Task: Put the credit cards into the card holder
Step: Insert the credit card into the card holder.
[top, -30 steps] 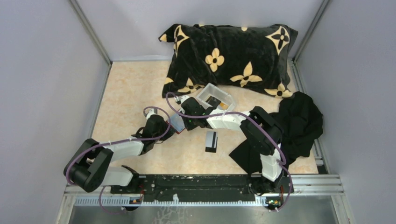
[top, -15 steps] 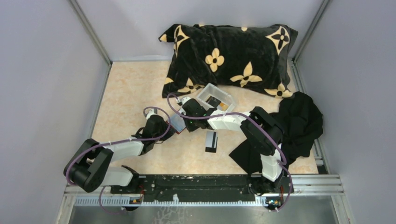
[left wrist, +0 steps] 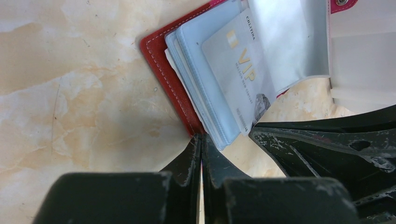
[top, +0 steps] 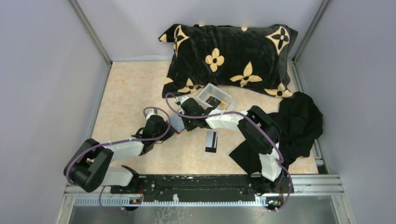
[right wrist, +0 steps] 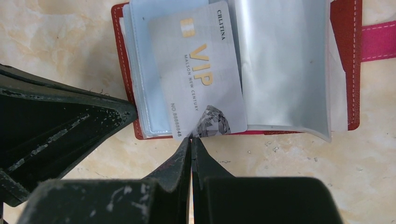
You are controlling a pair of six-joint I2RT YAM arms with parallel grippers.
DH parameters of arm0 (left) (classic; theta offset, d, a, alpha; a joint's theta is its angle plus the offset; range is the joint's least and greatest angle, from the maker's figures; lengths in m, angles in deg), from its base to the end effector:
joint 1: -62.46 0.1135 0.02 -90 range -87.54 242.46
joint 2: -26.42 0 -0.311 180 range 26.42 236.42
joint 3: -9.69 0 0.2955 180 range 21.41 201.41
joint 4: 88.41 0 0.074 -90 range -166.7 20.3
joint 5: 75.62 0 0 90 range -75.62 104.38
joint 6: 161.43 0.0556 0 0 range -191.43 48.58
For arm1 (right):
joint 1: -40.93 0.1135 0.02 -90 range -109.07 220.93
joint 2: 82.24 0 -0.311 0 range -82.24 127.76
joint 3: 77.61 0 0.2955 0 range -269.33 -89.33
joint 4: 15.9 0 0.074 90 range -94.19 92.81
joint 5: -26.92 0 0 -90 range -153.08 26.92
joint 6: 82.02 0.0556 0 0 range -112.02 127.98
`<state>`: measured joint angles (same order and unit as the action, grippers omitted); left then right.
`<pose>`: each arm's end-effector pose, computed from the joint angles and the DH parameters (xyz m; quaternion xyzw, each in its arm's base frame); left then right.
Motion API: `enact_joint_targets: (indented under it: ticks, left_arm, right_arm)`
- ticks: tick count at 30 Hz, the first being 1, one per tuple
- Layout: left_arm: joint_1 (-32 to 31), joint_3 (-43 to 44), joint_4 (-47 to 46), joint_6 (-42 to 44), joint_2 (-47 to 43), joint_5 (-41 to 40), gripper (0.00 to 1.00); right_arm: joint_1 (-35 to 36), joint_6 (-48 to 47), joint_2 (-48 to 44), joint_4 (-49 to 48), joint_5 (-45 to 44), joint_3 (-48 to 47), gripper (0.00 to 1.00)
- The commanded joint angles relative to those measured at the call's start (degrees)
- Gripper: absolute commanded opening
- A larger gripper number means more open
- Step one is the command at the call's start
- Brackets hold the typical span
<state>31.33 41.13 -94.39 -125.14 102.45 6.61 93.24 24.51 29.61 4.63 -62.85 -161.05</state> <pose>0.2232 -0.1260 0.1273 -0.2048 0.8759 -0.2467 0.3605 0.2938 0.3806 0.1638 -0.2883 0.8910 0.1998 0.2882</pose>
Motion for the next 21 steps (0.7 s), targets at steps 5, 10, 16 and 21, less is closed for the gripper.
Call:
enact_joint_targets:
  ticks: [5,10,16,21]
  left_arm:
    - [-0.2,-1.3,2.0,1.0,2.3,1.0,0.06]
    - [-0.2,-1.4,1.8,1.0,2.2,1.1,0.06]
    - [-0.2,-1.5,1.8,1.1,2.1,1.0,0.05]
    - [-0.2,-1.6,1.8,1.0,2.1,1.2,0.05]
  right_arm:
    - [-0.1,-0.2,-3.1,-1.9,-0.6,-0.9,0.0]
    - [-0.1,0.0,-2.1,-2.1,-0.4,-0.6,0.0]
    - [-0.1,-0.2,-1.1,-2.4,-0.1,-1.8,0.0]
    - [-0.1,-0.4,-0.7,-2.5,0.1,-2.8,0.0]
